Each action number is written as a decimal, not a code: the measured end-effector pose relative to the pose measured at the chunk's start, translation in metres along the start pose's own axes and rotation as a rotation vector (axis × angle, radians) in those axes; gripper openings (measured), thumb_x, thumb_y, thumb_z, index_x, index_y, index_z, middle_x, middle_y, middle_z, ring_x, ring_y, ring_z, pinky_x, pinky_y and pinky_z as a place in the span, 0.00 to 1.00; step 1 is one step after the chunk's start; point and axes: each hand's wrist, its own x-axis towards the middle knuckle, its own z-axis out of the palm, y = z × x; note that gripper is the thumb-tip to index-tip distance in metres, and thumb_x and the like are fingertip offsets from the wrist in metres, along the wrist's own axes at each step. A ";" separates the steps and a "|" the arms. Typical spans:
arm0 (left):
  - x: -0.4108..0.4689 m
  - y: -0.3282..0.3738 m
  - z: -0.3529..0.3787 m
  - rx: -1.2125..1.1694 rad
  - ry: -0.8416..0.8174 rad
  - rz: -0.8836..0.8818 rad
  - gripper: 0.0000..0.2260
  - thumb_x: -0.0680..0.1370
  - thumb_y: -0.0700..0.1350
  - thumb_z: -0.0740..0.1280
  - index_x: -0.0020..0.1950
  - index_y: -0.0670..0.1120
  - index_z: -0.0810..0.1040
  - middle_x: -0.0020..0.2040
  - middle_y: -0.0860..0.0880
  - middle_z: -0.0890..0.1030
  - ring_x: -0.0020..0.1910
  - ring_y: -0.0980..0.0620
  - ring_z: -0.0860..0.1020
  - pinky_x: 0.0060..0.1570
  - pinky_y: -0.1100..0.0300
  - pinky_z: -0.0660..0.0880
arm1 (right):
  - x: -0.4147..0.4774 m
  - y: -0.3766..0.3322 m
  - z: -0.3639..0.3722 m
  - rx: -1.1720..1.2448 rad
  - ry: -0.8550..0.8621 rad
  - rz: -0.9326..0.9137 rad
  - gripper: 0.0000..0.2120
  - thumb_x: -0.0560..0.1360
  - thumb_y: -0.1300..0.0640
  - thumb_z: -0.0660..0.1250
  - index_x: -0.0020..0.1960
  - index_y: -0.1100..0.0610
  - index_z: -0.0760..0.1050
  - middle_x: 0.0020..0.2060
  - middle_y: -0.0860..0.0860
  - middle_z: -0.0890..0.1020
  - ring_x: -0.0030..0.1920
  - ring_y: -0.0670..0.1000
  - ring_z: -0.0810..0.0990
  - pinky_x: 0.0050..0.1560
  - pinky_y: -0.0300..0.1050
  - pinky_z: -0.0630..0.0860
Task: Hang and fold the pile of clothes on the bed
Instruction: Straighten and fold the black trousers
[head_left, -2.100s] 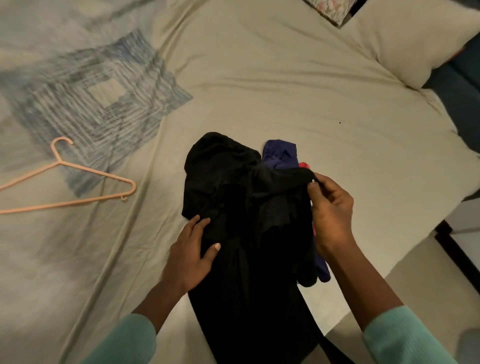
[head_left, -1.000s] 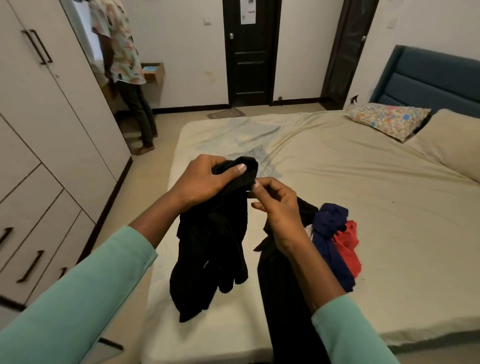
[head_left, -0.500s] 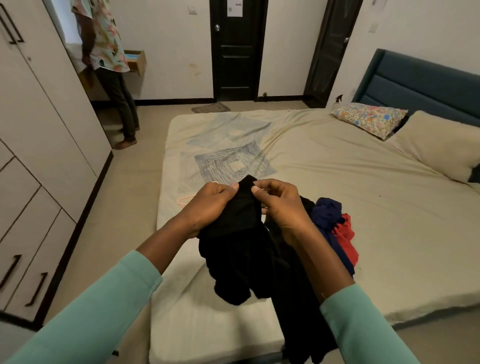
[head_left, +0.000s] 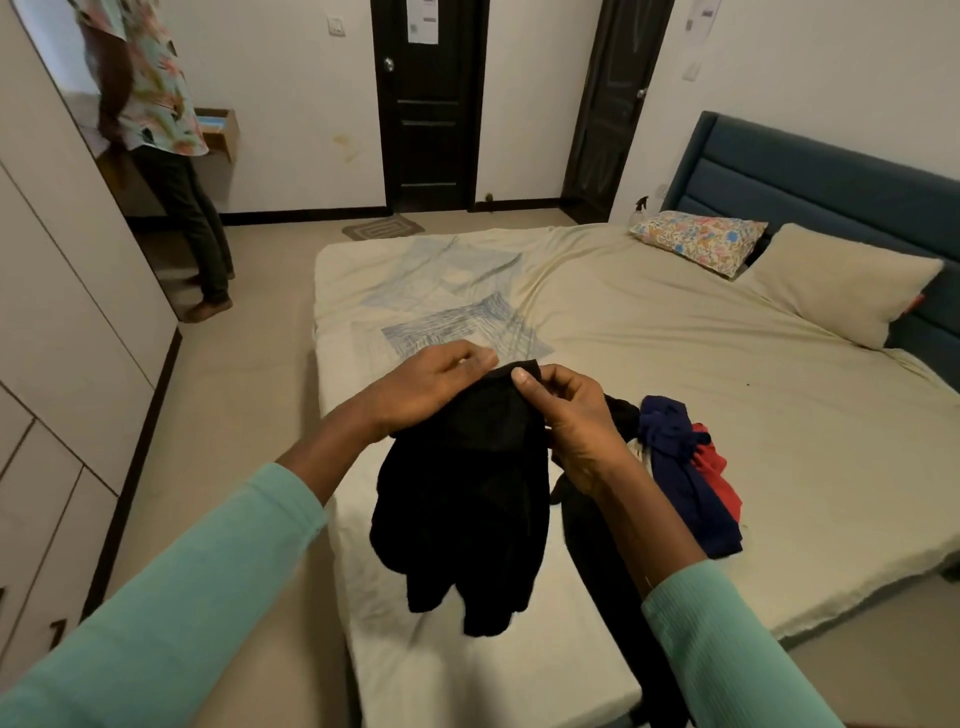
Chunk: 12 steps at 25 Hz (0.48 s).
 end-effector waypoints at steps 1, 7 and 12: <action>-0.007 -0.008 -0.001 0.138 0.077 0.138 0.29 0.76 0.72 0.65 0.71 0.57 0.76 0.62 0.56 0.80 0.59 0.55 0.80 0.66 0.50 0.76 | 0.002 0.000 0.006 0.052 0.050 -0.015 0.10 0.77 0.53 0.75 0.50 0.60 0.83 0.45 0.57 0.87 0.48 0.56 0.86 0.49 0.51 0.84; -0.028 -0.037 0.013 0.174 0.432 0.535 0.09 0.78 0.47 0.75 0.57 0.47 0.84 0.57 0.52 0.82 0.59 0.52 0.81 0.58 0.48 0.78 | 0.003 -0.018 0.040 0.192 0.116 0.049 0.16 0.75 0.49 0.76 0.49 0.62 0.80 0.44 0.62 0.83 0.44 0.59 0.82 0.48 0.54 0.83; -0.020 0.000 0.002 -0.628 0.517 0.141 0.12 0.88 0.46 0.60 0.48 0.45 0.78 0.47 0.43 0.81 0.48 0.50 0.80 0.53 0.48 0.78 | -0.004 -0.034 0.025 0.118 -0.055 -0.004 0.12 0.74 0.54 0.76 0.52 0.61 0.82 0.47 0.57 0.87 0.48 0.54 0.86 0.50 0.47 0.83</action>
